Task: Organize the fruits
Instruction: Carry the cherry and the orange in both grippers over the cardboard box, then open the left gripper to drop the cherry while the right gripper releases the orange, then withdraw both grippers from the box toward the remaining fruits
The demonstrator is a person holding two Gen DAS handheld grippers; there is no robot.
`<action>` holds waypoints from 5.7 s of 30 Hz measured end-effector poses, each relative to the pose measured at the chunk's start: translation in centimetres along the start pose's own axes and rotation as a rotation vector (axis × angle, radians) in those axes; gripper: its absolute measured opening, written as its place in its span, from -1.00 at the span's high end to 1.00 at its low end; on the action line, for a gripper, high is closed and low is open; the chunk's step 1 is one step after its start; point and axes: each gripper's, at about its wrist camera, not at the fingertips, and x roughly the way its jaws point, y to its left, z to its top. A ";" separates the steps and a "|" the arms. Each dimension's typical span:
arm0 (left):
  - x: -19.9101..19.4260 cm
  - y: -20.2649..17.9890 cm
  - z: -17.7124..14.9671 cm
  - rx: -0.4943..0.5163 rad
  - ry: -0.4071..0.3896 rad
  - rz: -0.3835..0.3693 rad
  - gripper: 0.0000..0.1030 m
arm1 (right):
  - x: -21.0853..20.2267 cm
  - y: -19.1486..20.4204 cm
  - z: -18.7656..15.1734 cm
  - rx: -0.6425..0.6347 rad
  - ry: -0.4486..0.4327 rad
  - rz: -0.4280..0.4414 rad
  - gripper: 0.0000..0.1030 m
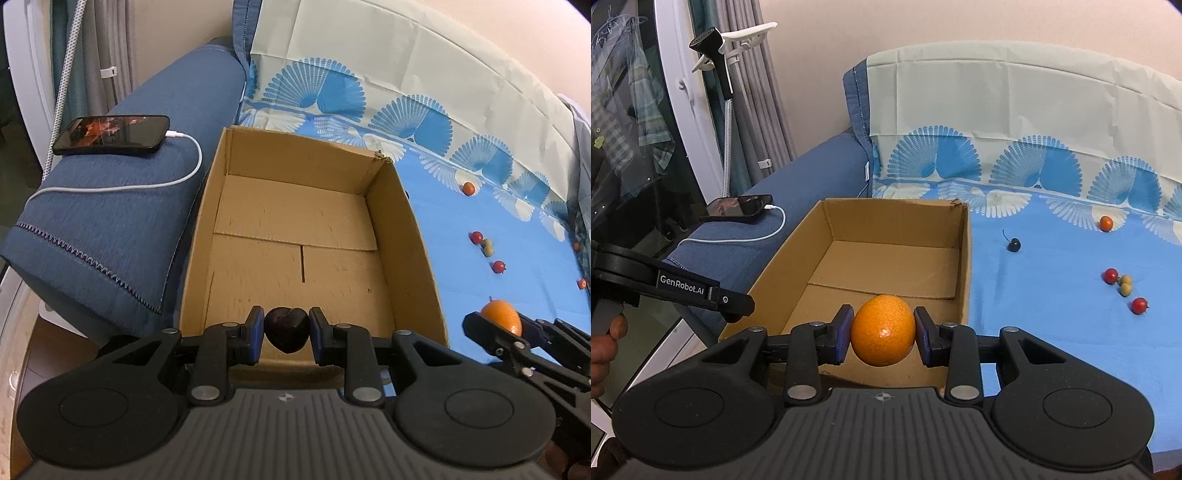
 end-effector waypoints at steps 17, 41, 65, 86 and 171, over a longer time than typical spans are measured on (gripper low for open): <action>6.3 0.1 2.5 0.018 0.064 0.031 0.44 | 7.5 -0.6 0.6 -0.002 0.102 0.014 0.29; 15.9 0.4 1.9 0.090 0.206 0.104 0.44 | 15.0 -1.3 -1.1 -0.035 0.230 -0.021 0.29; 17.3 0.2 1.3 0.099 0.235 0.120 0.44 | 15.7 -1.3 -1.5 -0.077 0.224 -0.059 0.28; 17.1 -0.2 1.4 0.114 0.244 0.067 -0.74 | 15.3 -1.2 -1.2 -0.089 0.178 -0.080 -0.21; -4.0 -5.8 -6.4 0.160 -0.057 0.107 -0.78 | -6.7 1.0 -4.3 -0.072 -0.109 -0.061 -0.99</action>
